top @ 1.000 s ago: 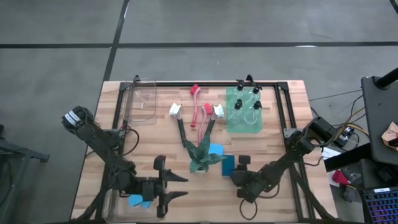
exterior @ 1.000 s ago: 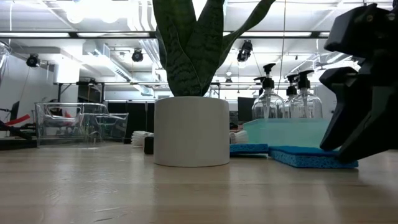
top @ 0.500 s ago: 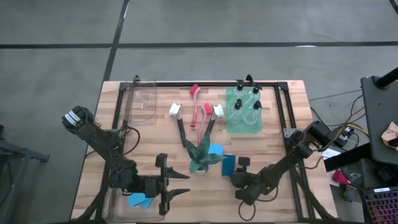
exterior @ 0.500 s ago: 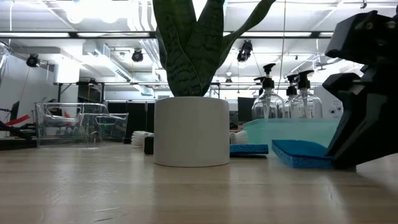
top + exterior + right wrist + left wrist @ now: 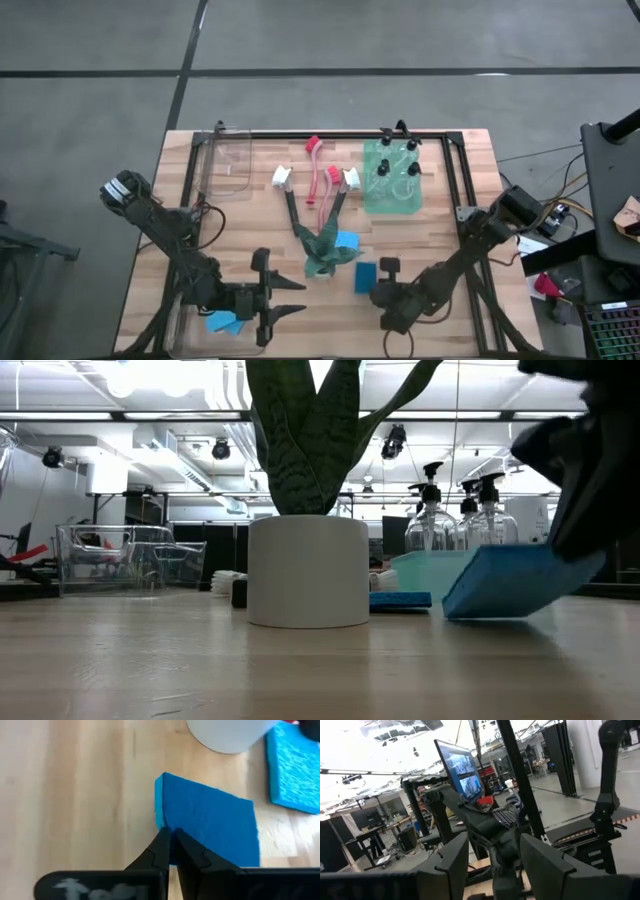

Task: Pick & Place Kitchen Sink Supplies
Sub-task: Put the blue sponge into the bottom transparent bin

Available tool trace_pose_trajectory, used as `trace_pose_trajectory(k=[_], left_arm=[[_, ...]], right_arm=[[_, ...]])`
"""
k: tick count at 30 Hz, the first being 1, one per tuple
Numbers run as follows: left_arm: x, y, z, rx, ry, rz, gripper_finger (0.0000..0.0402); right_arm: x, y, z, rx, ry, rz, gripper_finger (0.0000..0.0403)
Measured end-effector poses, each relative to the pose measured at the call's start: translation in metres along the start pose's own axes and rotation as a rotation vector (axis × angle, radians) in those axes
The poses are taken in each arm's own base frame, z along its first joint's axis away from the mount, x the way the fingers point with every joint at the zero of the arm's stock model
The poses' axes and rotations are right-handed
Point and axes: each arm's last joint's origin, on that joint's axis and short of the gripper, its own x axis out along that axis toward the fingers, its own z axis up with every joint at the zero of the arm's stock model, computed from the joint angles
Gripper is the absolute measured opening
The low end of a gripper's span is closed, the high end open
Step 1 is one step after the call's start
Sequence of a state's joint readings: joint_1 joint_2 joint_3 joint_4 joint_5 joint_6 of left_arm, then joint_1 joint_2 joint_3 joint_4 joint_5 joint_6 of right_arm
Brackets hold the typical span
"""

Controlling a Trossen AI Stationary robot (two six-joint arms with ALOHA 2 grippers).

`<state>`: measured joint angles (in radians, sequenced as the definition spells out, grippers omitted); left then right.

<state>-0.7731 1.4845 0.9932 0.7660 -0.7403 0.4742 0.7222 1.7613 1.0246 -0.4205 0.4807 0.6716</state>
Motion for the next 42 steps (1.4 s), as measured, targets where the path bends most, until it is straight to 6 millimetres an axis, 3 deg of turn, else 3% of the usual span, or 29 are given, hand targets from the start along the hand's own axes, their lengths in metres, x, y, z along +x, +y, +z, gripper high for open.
trace_pose_trajectory(k=[11,18,23,30,42], left_arm=[[0.003,-0.003,-0.011,0.104,0.041,-0.116,0.0175],[0.004,-0.006,-0.019,0.158,0.081,-0.209,0.0175],[0.003,-0.008,-0.023,0.145,0.117,-0.233,0.0175],[0.004,-0.008,-0.023,0.100,0.089,-0.311,0.0175],[0.013,-0.002,-0.032,0.091,0.118,-0.287,0.0175]], right_arm=[[-0.057,0.015,0.052,0.099,-0.064,0.309,0.0011],[-0.096,0.029,0.085,0.069,-0.194,0.416,0.0011],[-0.116,0.035,0.099,0.023,-0.283,0.451,0.0011],[-0.131,0.037,0.114,0.001,-0.397,0.440,0.0011],[-0.137,0.033,0.131,-0.016,-0.524,0.430,0.0011]])
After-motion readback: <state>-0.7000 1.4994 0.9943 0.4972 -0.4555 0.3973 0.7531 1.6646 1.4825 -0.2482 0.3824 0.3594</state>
